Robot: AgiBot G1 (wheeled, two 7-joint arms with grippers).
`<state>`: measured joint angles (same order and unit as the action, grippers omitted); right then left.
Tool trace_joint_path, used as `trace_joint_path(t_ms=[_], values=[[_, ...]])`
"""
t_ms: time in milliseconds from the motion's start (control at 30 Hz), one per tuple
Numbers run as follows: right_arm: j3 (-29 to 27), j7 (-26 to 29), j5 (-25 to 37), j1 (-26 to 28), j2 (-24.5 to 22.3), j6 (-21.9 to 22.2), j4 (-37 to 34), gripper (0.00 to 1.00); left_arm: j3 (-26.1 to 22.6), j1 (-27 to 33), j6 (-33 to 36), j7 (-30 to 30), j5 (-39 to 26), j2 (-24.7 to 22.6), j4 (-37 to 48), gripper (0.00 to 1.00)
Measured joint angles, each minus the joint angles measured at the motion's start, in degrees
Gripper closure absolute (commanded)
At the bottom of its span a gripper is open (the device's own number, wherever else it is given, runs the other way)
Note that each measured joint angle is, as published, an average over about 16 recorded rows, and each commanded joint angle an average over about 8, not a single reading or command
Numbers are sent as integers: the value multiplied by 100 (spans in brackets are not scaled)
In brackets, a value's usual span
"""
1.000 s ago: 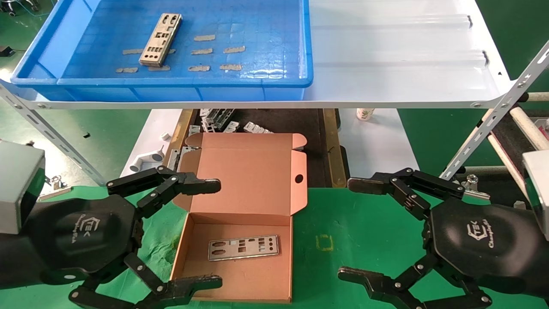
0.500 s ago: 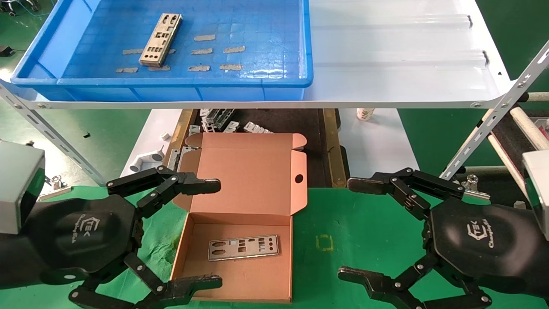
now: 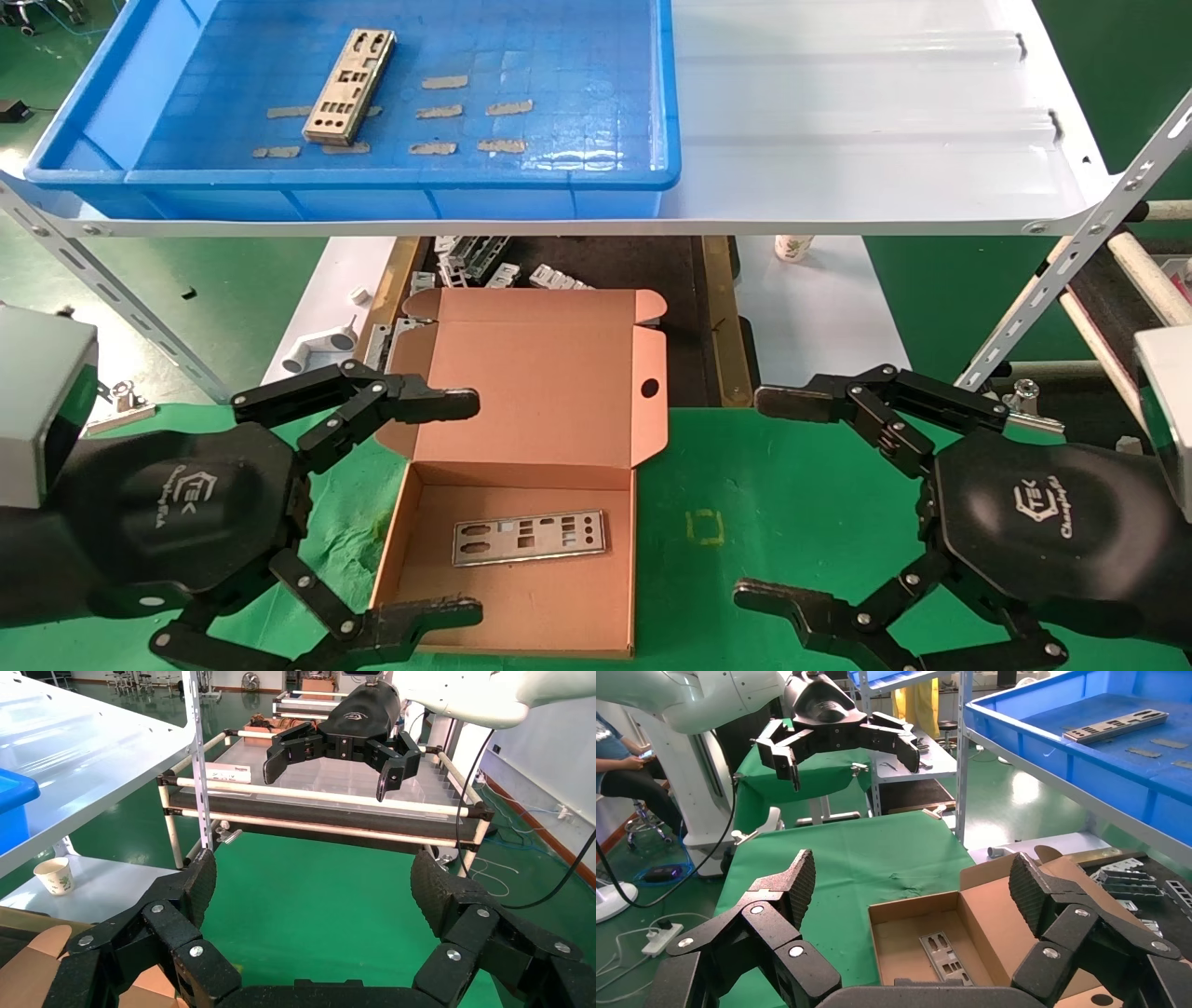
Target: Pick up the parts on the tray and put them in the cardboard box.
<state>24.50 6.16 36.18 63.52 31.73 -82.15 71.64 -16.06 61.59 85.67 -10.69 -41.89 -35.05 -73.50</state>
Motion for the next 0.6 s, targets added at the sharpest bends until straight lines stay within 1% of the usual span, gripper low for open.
trace_joint_path(t_ms=[600], values=[[0,0,0,0,0,0,0,0,0,0,0,0,0,0,0,0]])
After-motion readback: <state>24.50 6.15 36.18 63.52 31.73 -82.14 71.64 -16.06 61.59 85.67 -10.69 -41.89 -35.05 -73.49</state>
